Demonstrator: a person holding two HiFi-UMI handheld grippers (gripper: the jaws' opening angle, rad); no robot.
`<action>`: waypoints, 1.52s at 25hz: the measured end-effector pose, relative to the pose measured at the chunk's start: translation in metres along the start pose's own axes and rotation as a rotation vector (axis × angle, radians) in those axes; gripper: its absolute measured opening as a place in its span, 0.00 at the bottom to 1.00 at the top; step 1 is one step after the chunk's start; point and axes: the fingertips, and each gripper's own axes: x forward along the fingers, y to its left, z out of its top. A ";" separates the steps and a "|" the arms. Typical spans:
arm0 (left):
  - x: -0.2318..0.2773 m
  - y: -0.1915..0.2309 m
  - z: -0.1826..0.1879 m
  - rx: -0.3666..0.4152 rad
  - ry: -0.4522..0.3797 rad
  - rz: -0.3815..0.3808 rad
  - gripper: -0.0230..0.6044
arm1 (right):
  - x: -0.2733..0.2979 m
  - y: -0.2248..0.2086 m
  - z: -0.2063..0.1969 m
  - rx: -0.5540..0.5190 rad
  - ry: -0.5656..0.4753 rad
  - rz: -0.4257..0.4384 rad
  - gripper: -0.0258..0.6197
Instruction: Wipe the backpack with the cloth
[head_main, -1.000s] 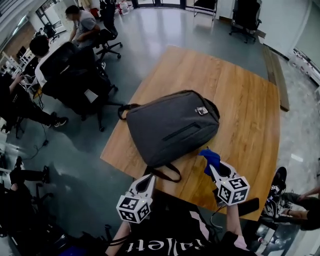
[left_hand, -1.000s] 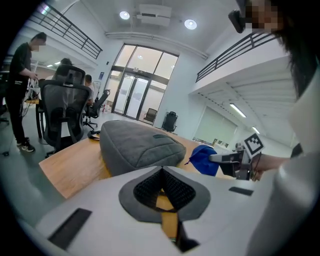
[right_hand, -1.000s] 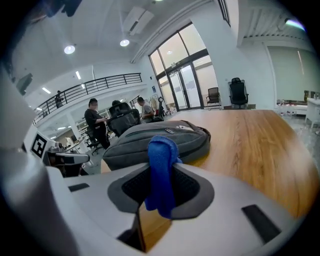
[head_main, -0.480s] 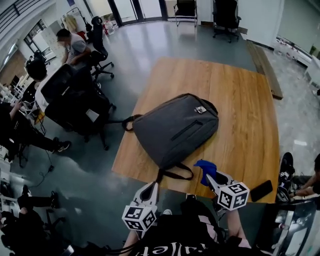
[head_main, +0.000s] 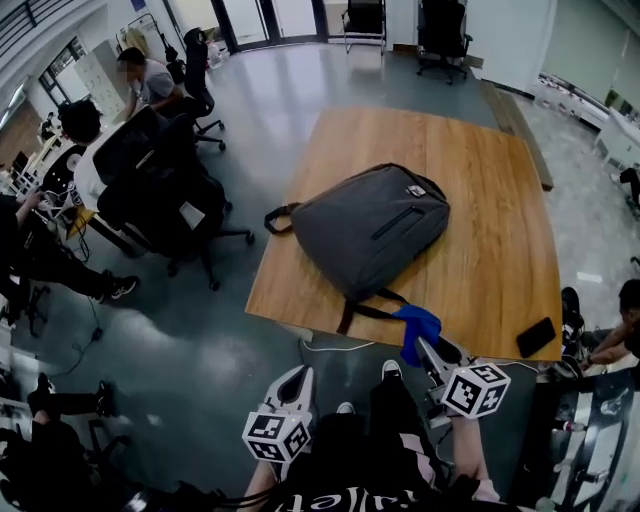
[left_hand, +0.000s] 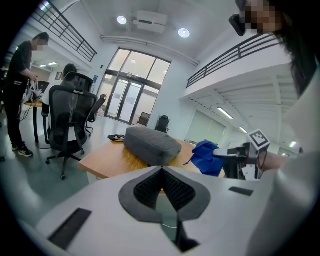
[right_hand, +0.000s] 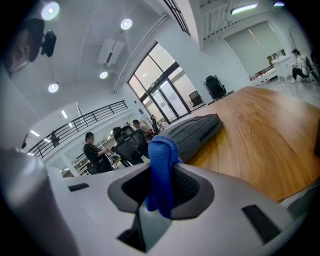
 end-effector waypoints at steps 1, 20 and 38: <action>-0.004 0.000 -0.004 -0.004 0.006 -0.008 0.03 | -0.004 0.006 -0.007 0.006 0.000 -0.001 0.20; 0.000 -0.128 -0.015 0.023 -0.030 -0.137 0.03 | -0.114 -0.001 -0.041 -0.018 0.046 -0.001 0.20; -0.034 -0.190 -0.068 -0.002 -0.042 -0.042 0.03 | -0.168 -0.017 -0.081 -0.068 0.132 0.113 0.20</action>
